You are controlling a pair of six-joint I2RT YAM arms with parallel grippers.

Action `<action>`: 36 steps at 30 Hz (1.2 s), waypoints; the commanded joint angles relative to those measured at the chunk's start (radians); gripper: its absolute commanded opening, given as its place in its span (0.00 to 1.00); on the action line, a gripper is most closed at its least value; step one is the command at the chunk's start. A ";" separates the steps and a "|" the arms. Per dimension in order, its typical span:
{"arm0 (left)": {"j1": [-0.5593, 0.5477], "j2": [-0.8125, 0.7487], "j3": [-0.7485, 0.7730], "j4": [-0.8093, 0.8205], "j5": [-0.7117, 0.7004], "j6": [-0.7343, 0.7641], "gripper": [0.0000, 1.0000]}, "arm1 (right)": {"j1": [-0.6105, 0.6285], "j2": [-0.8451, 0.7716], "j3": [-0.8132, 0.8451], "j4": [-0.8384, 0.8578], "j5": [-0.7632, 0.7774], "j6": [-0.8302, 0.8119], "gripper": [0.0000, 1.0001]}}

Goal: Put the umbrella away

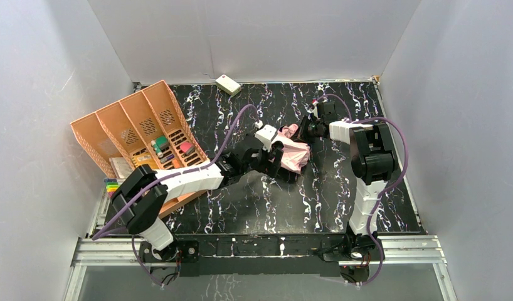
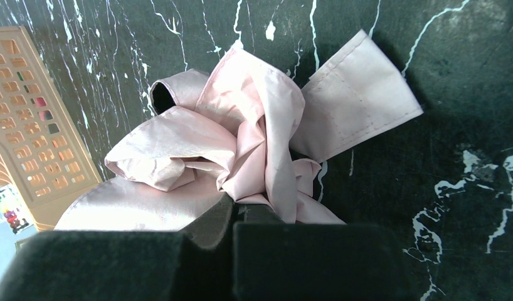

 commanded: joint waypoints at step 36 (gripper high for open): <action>0.026 -0.041 0.307 -0.201 0.369 0.025 0.00 | -0.016 0.072 -0.024 -0.076 0.134 -0.058 0.00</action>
